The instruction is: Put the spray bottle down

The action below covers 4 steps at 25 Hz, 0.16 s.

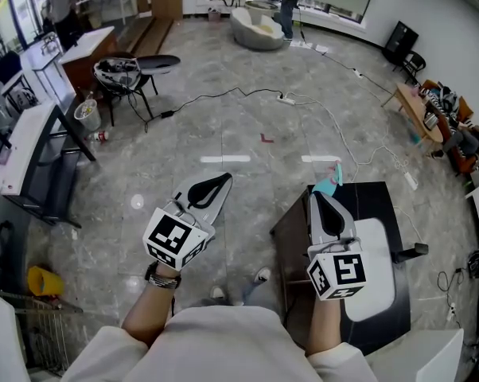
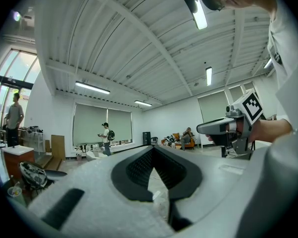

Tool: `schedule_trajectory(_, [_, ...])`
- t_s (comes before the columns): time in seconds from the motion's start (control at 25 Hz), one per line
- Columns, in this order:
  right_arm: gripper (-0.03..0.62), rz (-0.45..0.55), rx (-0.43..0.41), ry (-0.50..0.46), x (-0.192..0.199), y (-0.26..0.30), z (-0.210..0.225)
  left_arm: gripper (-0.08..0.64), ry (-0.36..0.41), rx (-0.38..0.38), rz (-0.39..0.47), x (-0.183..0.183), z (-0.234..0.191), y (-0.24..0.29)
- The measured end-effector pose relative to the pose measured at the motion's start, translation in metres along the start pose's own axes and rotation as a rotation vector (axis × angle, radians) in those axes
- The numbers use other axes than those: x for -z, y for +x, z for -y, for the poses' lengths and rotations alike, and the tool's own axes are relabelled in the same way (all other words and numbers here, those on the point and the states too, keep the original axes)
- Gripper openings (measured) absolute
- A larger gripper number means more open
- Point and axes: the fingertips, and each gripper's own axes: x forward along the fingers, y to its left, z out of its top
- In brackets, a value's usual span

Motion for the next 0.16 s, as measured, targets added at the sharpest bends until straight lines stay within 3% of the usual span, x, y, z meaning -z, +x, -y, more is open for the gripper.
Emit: schedule_trajectory(0.16, [0.005,-0.005,-0.004,-0.001,0.0022,-0.0047,-0.0068,0.003,0.001,0.0,-0.003,0.0017,0.0028,-0.0084])
